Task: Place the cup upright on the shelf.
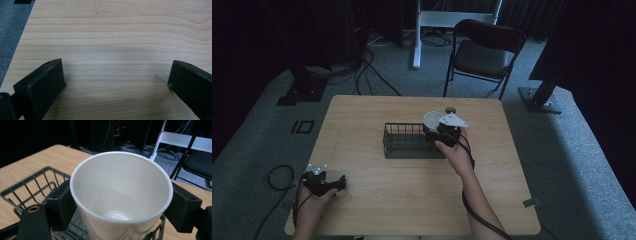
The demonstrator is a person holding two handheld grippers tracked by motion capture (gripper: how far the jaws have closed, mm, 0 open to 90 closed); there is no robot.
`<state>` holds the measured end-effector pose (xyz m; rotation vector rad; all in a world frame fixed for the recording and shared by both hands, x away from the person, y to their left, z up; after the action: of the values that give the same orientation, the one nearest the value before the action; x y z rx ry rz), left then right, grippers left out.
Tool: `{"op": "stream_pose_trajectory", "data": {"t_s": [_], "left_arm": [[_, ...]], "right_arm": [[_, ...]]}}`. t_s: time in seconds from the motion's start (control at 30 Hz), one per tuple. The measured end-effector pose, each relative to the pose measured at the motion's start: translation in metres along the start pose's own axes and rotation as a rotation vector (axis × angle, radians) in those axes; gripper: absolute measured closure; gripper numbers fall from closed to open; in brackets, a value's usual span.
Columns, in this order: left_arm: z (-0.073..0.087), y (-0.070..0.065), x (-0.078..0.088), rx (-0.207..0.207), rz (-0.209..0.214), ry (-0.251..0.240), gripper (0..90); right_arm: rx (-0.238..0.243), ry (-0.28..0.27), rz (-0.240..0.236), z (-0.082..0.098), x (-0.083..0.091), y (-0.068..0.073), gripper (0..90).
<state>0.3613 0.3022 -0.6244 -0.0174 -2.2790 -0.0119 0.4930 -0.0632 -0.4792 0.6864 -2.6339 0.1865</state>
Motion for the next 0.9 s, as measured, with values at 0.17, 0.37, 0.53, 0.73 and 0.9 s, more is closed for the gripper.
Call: {"op": "stream_pose_trajectory", "data": {"t_s": [0.17,0.37,0.53,0.73,0.9], "left_arm": [[0.0,0.0,0.0,0.0,0.0,0.0,1.0],[0.0,0.0,0.0,0.0,0.0,0.0,1.0],[0.0,0.0,0.0,0.0,0.0,0.0,1.0],[0.0,0.0,0.0,0.0,0.0,0.0,1.0],[0.0,0.0,0.0,0.0,0.0,0.0,1.0]], "right_arm": [[-0.004,0.02,0.011,0.011,-0.005,-0.004,20.2],[-0.004,0.034,0.014,0.02,-0.009,-0.006,20.2],[-0.005,0.045,0.013,0.026,-0.012,-0.006,20.2],[-0.017,0.033,0.015,0.027,-0.012,-0.006,20.2],[-0.038,0.025,0.013,0.028,-0.012,-0.007,20.1]]}}
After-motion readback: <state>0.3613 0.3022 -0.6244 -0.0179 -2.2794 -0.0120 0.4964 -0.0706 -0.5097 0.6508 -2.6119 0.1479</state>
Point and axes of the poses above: each handheld gripper's, and its own axes: x roughly backward along the jaws, z roughly out of its underside, y roughly to its left, the point moved 10 cm from there along -x, roughly forward along the jaws, and after that the axes turned 3 degrees about y, right-handed, at the moved point
